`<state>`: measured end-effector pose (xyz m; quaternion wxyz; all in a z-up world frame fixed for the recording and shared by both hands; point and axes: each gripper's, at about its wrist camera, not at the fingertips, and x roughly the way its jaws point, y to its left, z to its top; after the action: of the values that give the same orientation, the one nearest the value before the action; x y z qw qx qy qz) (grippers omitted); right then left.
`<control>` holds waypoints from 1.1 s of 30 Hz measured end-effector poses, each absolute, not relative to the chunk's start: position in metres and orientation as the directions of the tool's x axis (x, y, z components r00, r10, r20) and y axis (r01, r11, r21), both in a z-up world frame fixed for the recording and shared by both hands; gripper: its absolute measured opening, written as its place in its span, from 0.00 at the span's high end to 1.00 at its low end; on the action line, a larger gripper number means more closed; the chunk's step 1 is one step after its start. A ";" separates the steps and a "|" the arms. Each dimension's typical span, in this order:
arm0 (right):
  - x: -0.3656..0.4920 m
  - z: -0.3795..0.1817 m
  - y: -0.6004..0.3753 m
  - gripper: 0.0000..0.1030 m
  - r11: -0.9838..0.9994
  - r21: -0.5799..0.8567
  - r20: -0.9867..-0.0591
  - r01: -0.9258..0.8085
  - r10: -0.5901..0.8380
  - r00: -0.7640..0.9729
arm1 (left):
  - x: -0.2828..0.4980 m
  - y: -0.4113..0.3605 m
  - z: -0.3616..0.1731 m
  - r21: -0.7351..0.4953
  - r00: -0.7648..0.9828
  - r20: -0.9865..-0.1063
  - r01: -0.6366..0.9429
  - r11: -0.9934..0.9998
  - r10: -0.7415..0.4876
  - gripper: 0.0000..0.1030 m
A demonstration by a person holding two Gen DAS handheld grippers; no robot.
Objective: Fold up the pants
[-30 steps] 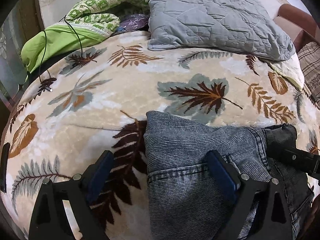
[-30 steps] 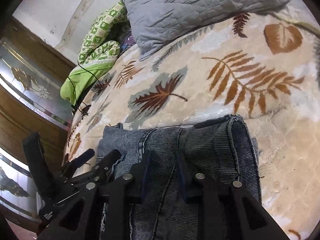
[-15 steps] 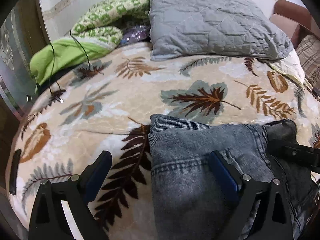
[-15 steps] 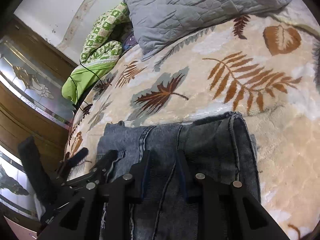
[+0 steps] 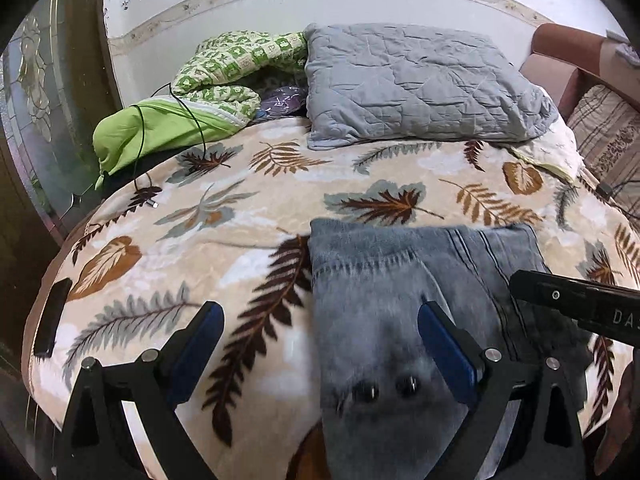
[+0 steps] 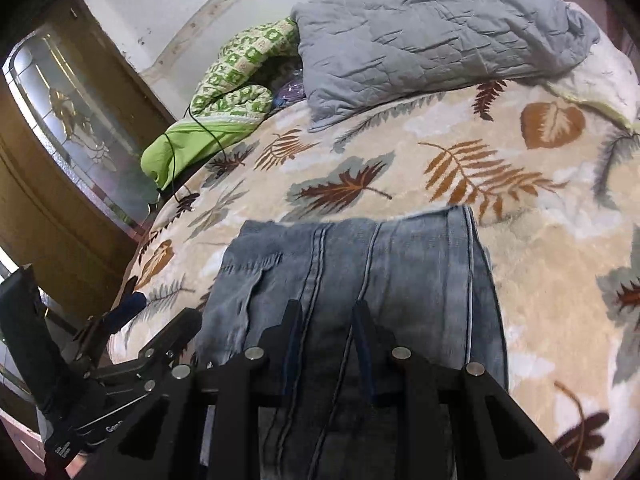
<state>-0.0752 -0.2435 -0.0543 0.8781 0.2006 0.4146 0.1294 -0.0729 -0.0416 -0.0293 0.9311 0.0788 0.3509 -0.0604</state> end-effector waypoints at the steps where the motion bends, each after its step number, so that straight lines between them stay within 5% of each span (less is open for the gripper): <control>1: -0.080 -0.055 -0.242 0.71 0.885 0.461 -0.677 -0.061 0.396 0.621 | -0.078 -0.041 -0.030 0.104 0.746 -0.664 0.173 0.979 -0.061 0.05; 33: -0.102 -0.084 -0.247 0.70 0.851 0.526 -0.713 0.014 0.431 0.554 | -0.087 -0.036 -0.071 0.095 0.670 -0.738 0.214 0.972 -0.075 0.04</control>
<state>-0.1016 -0.2466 -0.0840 0.8469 0.2441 0.4561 0.1229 -0.0871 -0.0358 -0.0706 0.9097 0.0872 0.3981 -0.0796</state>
